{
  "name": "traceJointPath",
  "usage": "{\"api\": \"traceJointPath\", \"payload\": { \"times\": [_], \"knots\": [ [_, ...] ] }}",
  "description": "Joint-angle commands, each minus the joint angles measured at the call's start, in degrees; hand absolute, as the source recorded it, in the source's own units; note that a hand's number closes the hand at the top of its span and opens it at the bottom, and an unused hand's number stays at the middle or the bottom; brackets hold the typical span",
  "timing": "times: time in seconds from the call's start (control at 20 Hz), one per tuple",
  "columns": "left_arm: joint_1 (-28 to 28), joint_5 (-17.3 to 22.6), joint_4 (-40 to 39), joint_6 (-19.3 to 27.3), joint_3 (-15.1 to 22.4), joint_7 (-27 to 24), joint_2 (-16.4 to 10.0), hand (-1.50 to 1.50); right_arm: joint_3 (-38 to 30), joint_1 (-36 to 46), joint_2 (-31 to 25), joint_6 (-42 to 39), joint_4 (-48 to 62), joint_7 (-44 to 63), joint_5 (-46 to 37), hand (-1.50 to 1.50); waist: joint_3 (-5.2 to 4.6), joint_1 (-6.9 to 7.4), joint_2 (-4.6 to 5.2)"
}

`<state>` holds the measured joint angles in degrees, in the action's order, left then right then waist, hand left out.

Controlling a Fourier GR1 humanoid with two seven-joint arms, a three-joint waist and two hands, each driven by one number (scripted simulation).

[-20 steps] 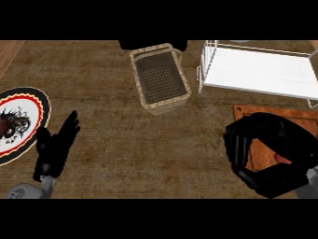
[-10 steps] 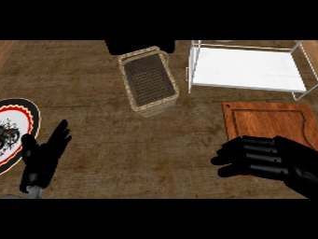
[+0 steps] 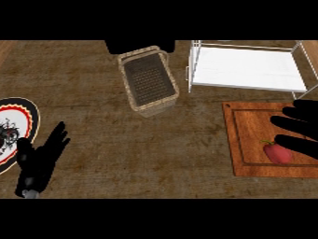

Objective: Pick the bell pepper from the cutting board and place it in the basket

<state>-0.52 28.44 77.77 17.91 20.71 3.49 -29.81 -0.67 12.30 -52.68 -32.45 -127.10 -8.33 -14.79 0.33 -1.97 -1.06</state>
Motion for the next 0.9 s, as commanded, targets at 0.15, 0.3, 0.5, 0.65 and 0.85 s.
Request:
{"api": "traceJointPath", "payload": {
  "times": [0.15,0.3,0.5,0.65,0.85],
  "knots": [
    [-4.02,-0.44,-0.96,-0.72,2.16,3.14,0.12,0.0,-7.65,0.51,-13.73,-14.15,-2.11,2.14,3.73,-1.5,-0.44,0.65,0.66],
    [-4.67,-1.4,-2.08,0.21,2.39,1.67,1.62,0.0,-13.41,0.96,-19.75,-20.14,0.82,-1.61,5.67,-1.5,-0.42,0.19,0.65],
    [-5.37,-1.29,-0.43,-1.68,1.25,2.29,0.0,0.0,-14.53,0.18,-20.05,-22.22,0.41,-1.3,3.87,-1.5,-0.36,1.48,0.83],
    [-3.99,-2.18,-0.15,-1.04,1.2,3.45,0.92,0.0,-16.42,-3.14,-18.97,-21.99,-0.48,-4.62,1.35,-1.5,-0.26,1.11,0.85],
    [-6.04,-2.72,0.93,-0.43,0.48,3.07,0.67,0.0,-16.02,-6.18,-17.69,-20.46,1.11,-7.5,-0.8,-1.5,-0.23,1.74,1.02]
  ]
}}
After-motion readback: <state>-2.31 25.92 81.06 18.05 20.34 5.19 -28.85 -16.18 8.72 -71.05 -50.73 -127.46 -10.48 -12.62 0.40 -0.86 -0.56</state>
